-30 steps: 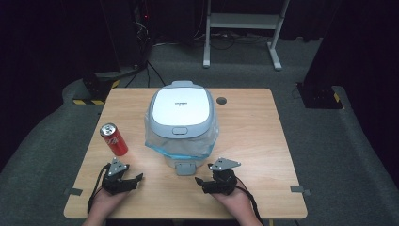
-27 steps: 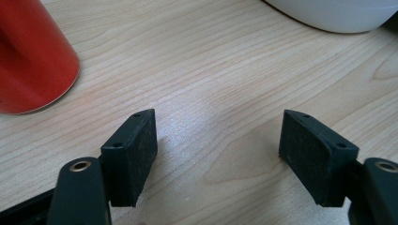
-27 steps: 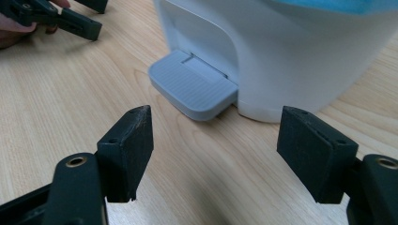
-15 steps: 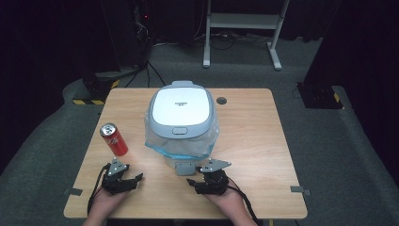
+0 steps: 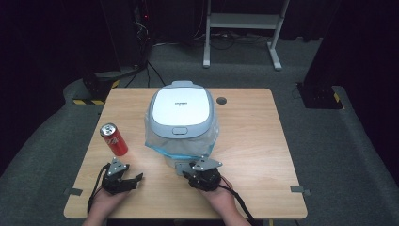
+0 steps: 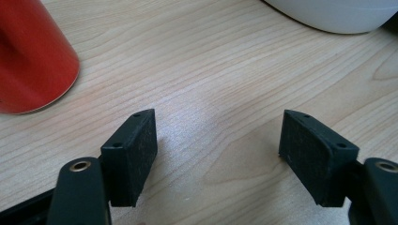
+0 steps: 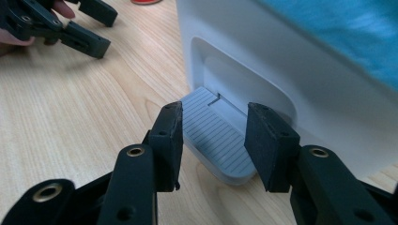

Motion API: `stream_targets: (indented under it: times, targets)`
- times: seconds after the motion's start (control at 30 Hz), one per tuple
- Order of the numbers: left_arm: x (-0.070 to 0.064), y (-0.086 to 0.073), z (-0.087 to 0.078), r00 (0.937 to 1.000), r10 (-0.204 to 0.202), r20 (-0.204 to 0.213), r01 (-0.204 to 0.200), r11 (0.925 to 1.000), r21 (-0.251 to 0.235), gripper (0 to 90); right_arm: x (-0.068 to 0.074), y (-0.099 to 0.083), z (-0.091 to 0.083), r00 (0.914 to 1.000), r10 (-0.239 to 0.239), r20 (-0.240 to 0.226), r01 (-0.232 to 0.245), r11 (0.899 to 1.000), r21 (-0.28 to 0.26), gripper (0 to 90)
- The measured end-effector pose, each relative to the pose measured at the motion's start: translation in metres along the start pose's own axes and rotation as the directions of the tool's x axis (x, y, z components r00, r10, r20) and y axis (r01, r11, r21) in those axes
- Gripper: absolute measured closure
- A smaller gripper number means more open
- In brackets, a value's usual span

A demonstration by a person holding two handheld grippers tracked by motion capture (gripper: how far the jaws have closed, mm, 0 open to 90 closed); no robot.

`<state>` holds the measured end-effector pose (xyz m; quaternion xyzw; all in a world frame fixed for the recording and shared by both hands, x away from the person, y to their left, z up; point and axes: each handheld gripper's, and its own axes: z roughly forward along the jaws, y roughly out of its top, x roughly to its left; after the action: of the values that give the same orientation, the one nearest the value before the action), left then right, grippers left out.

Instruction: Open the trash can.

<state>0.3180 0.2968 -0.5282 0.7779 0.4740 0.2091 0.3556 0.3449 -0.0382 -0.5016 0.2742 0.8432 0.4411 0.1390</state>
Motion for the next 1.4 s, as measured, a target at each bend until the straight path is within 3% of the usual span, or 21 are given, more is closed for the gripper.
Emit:
stream_targets:
  times: [0.17, 0.5, 0.67, 1.4]
  targets:
    - [0.0, 0.0, 0.0, 1.0, -0.001, 0.0, 0.001, 1.0, 0.0, 28.1, 0.003, 0.0, 0.004, 0.9989, -0.034, 0.033, 0.034, 0.999, 0.006, 60.2]
    - [0.0, 0.0, 0.0, 1.0, 0.002, -0.002, -0.002, 1.0, 0.001, 28.1, 0.002, -0.002, 0.006, 0.9978, -0.025, 0.061, 0.025, 1.0, 0.003, 60.1]
    - [0.0, 0.0, 0.0, 1.0, 0.003, -0.002, -0.003, 1.0, 0.001, 28.2, 0.0, -0.004, 0.007, 0.9989, 0.015, 0.045, -0.015, 1.0, -0.006, 61.2]
    - [-0.001, 0.0, 0.0, 1.0, 0.003, -0.004, -0.003, 1.0, 0.002, 28.1, -0.001, -0.013, 0.011, 0.9986, 0.028, 0.045, -0.026, 0.998, -0.056, 60.5]
